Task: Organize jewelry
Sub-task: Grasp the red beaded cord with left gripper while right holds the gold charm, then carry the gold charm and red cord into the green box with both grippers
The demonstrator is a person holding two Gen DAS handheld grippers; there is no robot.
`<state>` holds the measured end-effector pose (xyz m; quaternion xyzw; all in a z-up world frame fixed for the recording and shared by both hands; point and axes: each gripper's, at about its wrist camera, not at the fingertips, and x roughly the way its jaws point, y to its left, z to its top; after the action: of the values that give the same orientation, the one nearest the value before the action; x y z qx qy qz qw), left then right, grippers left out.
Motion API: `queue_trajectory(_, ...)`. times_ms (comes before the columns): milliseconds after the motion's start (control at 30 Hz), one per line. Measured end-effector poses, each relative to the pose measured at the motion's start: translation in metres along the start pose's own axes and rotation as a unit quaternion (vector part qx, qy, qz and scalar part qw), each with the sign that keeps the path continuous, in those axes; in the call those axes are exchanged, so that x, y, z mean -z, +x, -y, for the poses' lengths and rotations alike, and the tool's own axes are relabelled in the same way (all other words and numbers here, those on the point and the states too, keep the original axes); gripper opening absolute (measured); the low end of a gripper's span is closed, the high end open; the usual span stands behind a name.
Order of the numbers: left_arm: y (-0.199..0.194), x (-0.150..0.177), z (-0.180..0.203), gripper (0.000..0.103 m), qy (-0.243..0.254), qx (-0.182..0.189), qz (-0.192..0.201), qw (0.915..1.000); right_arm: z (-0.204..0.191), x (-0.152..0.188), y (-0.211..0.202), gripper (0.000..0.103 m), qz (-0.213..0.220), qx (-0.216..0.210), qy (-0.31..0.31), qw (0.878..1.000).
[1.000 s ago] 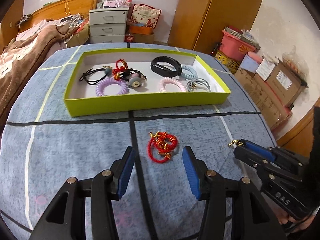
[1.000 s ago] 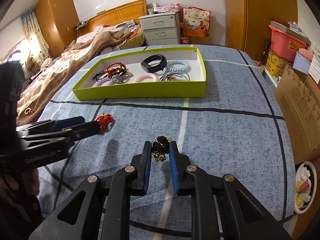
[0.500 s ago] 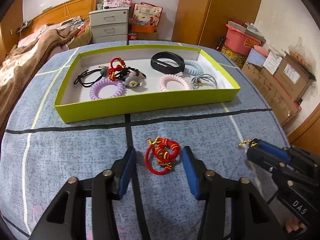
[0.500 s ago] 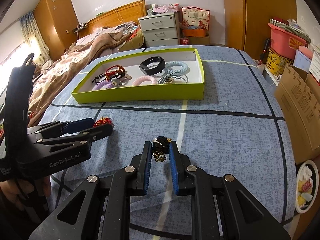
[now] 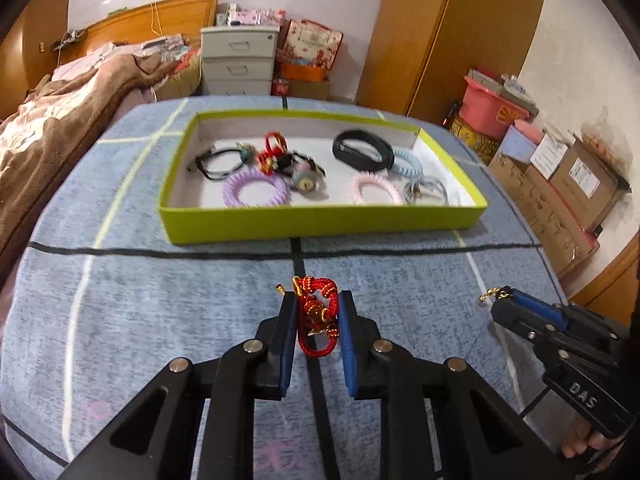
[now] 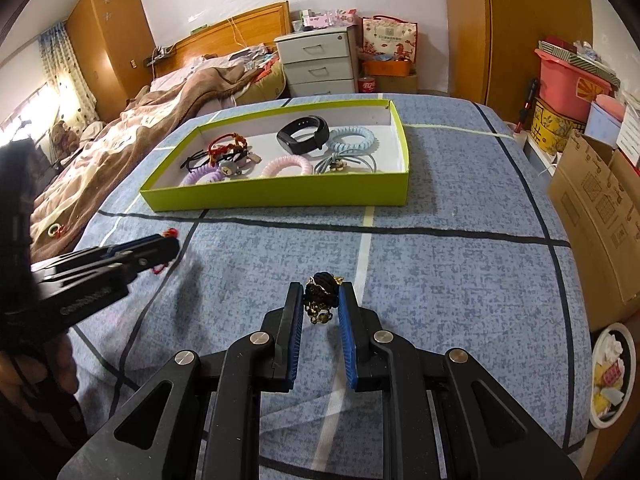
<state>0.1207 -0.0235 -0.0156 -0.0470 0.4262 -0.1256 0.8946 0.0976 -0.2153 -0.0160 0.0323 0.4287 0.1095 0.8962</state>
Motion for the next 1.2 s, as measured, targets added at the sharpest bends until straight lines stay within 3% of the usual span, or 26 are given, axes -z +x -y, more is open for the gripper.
queue_trajectory(300, -0.017, -0.022, -0.012, 0.021, -0.009, -0.011, 0.035, 0.9993, -0.006, -0.025, -0.005, 0.018, 0.028, -0.004, -0.007, 1.0)
queue_trajectory(567, -0.012, -0.046, -0.026, 0.021, -0.011, -0.021, 0.042, 0.9988, -0.007, -0.059, 0.003, 0.018, 0.047, -0.002, -0.015, 0.999)
queue_trajectory(900, 0.004, -0.067, -0.042, 0.021, -0.018, -0.038, 0.042, 0.9983, 0.0, -0.083, 0.037, 0.018, 0.03, 0.002, -0.016, 0.999)
queue_trajectory(1200, 0.031, -0.072, -0.048, 0.021, -0.017, -0.039, 0.018, 0.9989, 0.008, -0.089, 0.06, 0.018, 0.011, -0.002, -0.019, 1.0)
